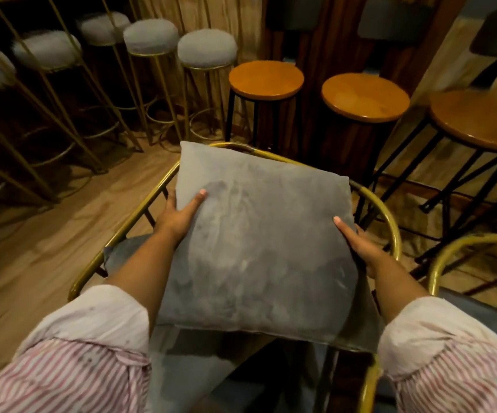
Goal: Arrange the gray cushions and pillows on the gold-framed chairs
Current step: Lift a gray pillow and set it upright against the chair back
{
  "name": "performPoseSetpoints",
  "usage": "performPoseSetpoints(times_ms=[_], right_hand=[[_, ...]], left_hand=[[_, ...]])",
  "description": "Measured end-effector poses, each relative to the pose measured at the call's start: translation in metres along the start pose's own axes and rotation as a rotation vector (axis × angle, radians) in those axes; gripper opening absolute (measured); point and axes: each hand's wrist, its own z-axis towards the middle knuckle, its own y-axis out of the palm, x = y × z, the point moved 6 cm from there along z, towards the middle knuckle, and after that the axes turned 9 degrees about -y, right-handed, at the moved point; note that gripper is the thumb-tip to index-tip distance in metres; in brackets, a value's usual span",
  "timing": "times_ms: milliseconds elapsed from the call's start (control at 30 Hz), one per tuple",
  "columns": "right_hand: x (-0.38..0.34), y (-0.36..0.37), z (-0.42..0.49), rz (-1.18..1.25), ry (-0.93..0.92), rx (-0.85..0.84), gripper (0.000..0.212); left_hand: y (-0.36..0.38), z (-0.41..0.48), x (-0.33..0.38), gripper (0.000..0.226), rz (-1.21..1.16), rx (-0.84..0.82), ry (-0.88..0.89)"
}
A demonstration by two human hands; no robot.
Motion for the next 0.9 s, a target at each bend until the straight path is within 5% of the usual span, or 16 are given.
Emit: performPoseSetpoints(times_ms=[433, 500, 633, 767, 900], right_hand=[[-0.05, -0.041, -0.144, 0.209, -0.394, 0.183, 0.085], [-0.046, -0.063, -0.182, 0.246, -0.394, 0.231, 0.097], [-0.029, -0.123, -0.252, 0.257, -0.445, 0.352, 0.104], [-0.006, -0.189, -0.309, 0.265, -0.464, 0.458, 0.076], [0.025, -0.263, -0.345, 0.276, -0.44, 0.557, 0.1]], left_hand=[[-0.04, -0.132, 0.015, 0.076, -0.279, -0.015, 0.392], [-0.033, -0.165, 0.02, 0.075, -0.295, -0.037, 0.436], [-0.002, -0.227, 0.024, 0.087, -0.322, -0.112, 0.493], [0.051, -0.279, 0.023, 0.083, -0.309, -0.198, 0.526], [0.114, -0.328, 0.028, 0.083, -0.277, -0.281, 0.554]])
